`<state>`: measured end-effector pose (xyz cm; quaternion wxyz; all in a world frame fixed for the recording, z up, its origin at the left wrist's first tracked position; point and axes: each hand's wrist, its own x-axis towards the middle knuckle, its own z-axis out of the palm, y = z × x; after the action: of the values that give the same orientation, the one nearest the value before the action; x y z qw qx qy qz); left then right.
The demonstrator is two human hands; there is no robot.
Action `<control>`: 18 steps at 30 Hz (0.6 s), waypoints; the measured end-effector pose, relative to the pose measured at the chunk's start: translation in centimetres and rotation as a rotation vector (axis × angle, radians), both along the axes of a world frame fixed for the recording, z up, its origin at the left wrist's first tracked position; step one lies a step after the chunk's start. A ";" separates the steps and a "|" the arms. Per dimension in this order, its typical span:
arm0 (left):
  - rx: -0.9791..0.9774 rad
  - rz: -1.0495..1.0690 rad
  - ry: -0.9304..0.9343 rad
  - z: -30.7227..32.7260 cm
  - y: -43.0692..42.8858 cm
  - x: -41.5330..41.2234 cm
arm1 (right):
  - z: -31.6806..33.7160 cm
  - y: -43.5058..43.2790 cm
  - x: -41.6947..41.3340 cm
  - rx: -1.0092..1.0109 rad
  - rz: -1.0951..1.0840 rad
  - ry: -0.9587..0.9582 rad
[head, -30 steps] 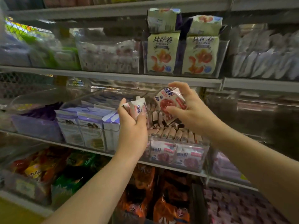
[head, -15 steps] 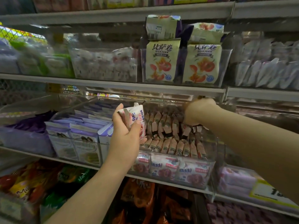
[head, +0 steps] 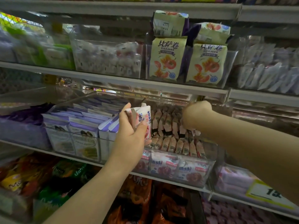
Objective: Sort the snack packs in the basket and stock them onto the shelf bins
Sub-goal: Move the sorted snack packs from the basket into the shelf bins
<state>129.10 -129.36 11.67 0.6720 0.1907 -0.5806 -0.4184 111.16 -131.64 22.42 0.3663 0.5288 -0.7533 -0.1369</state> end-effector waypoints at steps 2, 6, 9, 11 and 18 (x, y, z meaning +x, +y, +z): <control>-0.004 0.002 -0.010 -0.1 -0.1 0.4 | -0.6 -1.1 -0.7 0.032 0.008 -0.061; -0.013 0.032 -0.022 -0.2 -0.3 1.3 | -1.2 -1.6 -3.0 0.090 0.127 -0.174; 0.003 0.038 -0.011 -0.3 -0.6 1.5 | -0.9 -1.3 -4.4 0.247 0.148 -0.298; 0.001 0.035 -0.003 -0.4 -0.8 1.4 | -0.6 -1.1 -5.0 0.293 0.132 -0.284; 0.004 0.028 -0.010 -1.2 -1.9 1.1 | -0.7 -0.8 -5.7 0.242 0.225 -0.018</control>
<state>130.16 -131.27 10.42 0.6746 0.2022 -0.5801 -0.4092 105.44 -132.41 21.75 0.3062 0.6515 -0.6704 -0.1801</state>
